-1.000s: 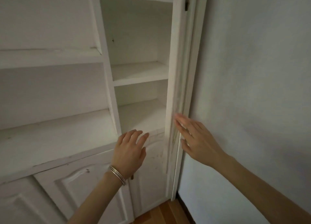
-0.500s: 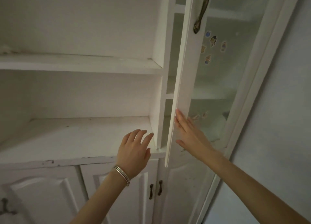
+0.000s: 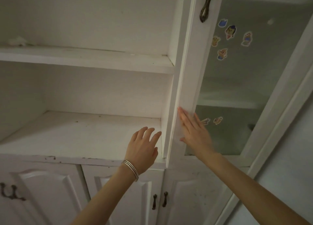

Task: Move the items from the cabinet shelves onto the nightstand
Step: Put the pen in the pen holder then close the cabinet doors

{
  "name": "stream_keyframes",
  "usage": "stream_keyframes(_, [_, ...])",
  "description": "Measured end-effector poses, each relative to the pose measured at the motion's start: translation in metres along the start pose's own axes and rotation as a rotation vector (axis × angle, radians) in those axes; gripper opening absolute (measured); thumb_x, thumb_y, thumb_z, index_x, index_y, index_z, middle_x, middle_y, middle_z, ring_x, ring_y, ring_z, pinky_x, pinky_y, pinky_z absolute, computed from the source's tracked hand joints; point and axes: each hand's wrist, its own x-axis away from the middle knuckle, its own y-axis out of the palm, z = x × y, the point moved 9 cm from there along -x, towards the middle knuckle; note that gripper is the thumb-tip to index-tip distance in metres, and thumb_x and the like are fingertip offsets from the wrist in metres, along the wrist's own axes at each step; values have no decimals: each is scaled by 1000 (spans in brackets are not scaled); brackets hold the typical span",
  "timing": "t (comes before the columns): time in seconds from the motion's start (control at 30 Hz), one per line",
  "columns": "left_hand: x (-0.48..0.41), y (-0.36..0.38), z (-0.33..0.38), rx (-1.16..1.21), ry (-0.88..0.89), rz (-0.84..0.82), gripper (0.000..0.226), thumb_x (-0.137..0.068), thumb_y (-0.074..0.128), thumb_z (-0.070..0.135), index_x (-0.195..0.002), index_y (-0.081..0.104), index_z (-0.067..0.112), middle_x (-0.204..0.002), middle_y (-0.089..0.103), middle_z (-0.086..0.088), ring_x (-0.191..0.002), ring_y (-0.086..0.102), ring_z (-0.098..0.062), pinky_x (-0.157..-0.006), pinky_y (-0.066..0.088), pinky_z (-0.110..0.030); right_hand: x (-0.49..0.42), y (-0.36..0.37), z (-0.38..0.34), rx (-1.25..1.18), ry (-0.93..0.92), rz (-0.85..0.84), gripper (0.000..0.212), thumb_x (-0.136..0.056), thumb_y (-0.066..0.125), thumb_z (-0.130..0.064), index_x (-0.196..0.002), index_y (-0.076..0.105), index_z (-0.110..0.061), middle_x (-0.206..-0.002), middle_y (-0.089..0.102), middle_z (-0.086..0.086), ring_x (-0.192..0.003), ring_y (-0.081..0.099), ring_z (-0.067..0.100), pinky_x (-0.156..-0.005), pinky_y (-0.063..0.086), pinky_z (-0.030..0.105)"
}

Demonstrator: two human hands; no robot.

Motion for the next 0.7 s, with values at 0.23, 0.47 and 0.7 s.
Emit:
stream_keyframes(0.23, [-24, 20, -15, -29, -49, -4, 55, -64, 80, 20, -115, 63, 12, -115, 63, -14, -106, 60, -36, -84, 50, -46, -10, 13, 0, 12, -50, 79, 97, -73, 73, -32, -142, 18, 6, -154, 3, 13, -142, -9, 26, -113, 11, 49])
stream_keyframes(0.47, [-37, 27, 0, 18, -27, -19, 53, -67, 77, 17, -118, 61, 11, -118, 62, -13, -108, 57, -36, -85, 49, -46, -12, 2, 4, -49, -68, 208, 74, -77, 72, -19, -137, 36, 5, -150, 27, 14, -139, 20, 25, -114, 21, 43])
stream_keyframes(0.7, [-38, 12, -4, 14, -32, 35, 53, -64, 78, 14, -114, 63, 10, -114, 63, -13, -105, 59, -35, -82, 50, -45, -26, -36, 25, -367, 9, 300, 50, -62, 84, -16, -103, 58, -1, -103, 57, 13, -94, 53, 25, -81, 49, 32])
